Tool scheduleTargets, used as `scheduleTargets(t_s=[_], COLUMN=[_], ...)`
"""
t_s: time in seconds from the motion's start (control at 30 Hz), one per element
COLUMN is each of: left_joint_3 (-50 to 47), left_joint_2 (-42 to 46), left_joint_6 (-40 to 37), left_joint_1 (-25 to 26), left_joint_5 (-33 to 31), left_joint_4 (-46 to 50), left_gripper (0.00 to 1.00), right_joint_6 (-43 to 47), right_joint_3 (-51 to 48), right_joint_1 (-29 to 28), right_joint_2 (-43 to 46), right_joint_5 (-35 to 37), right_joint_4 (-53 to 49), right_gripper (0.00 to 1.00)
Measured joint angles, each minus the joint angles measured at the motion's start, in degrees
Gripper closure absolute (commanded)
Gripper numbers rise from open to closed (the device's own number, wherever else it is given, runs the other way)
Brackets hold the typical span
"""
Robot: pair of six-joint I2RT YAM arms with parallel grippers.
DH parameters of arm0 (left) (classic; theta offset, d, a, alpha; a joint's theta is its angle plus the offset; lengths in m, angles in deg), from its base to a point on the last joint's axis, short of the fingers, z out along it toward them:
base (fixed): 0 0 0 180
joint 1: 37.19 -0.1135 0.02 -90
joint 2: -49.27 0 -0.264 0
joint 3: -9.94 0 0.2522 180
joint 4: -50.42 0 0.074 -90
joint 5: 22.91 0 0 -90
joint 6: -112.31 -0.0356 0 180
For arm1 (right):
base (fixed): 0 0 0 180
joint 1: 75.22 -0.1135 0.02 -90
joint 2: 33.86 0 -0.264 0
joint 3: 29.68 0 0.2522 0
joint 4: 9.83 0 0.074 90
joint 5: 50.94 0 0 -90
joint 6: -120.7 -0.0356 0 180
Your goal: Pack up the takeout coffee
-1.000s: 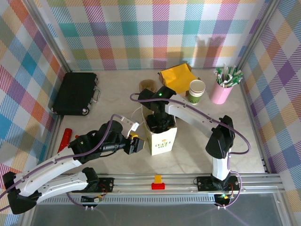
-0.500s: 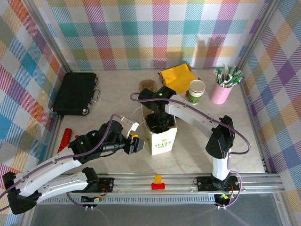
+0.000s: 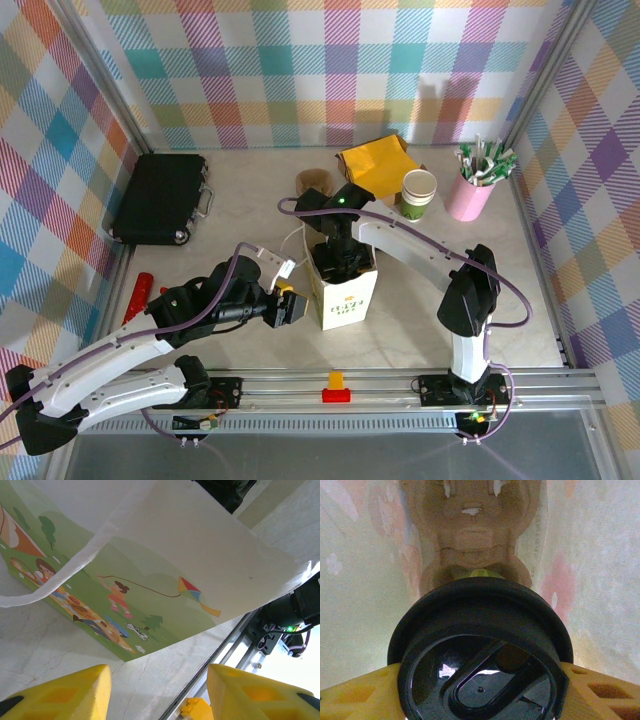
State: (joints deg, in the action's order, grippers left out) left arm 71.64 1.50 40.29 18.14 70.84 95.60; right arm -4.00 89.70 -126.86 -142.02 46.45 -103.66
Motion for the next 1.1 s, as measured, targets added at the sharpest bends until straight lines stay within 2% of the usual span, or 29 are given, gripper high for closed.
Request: scheduleTargets(t_s=[1.1], left_joint_3=[0.0], left_joint_2=[-0.1], left_joint_6=[0.4], left_joint_1=[0.0], left_joint_5=[0.0], left_joint_4=[0.0], left_gripper=[0.47], right_joint_6=[0.0], right_joint_3=[-1.8], right_joint_1=[0.0], right_joint_2=[0.0], right_joint_5=[-0.6], right_joint_4=[1.5], right_gripper=[0.45])
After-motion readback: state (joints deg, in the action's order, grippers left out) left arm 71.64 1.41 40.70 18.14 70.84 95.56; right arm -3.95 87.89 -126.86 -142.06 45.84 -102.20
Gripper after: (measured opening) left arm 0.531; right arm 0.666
